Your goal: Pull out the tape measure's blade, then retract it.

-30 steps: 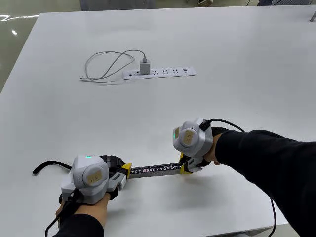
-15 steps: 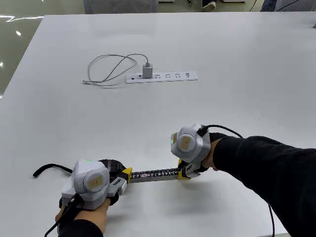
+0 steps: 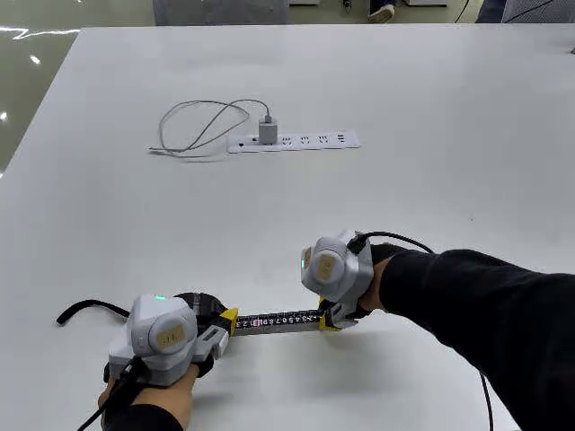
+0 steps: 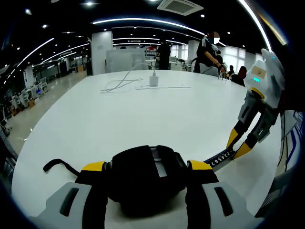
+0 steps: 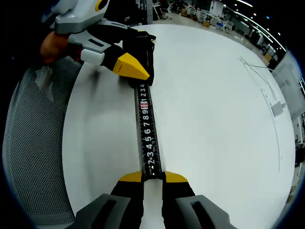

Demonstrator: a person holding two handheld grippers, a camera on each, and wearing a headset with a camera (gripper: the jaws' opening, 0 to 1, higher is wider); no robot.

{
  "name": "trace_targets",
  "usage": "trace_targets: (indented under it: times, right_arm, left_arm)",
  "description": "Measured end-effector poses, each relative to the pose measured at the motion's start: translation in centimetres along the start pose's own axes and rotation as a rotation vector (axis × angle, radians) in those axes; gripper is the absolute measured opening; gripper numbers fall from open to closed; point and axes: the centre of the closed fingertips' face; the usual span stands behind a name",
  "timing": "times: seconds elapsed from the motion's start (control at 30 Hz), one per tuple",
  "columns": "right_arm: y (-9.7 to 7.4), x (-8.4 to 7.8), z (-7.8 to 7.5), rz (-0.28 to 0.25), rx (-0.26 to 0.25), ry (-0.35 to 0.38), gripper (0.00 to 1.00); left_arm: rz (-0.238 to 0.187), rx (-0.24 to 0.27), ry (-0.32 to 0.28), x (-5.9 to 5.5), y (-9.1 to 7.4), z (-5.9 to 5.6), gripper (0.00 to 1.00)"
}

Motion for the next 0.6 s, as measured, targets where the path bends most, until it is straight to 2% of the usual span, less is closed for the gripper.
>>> trace_targets:
  times: [0.17,0.37,0.47,0.6]
  right_arm:
    - [0.07,0.25,-0.02,-0.014,-0.008,0.020,0.10]
    - [0.08,0.49,0.05,-0.009,-0.004,-0.018,0.10]
    - [0.04,0.75,-0.10,-0.026,0.008,0.025,0.10]
    - [0.10,0.91,0.10,-0.034,-0.001,0.013,0.10]
  left_arm:
    - [0.003,-0.011,-0.004,-0.06,-0.05,0.01,0.62]
    - [0.002,-0.009,-0.011,-0.06,-0.09,0.00,0.62]
    - [0.004,-0.010,-0.010,-0.05,-0.02,0.04,0.62]
    - [0.002,-0.006,-0.009,-0.05,-0.05,0.02,0.63]
Point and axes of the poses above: the centre of the closed fingertips' face, and the gripper's own axes: y roughly forward along the fingers, z roughly to its left, x roughly out of its top, and after that the axes turned 5 degrees about z, right-handed
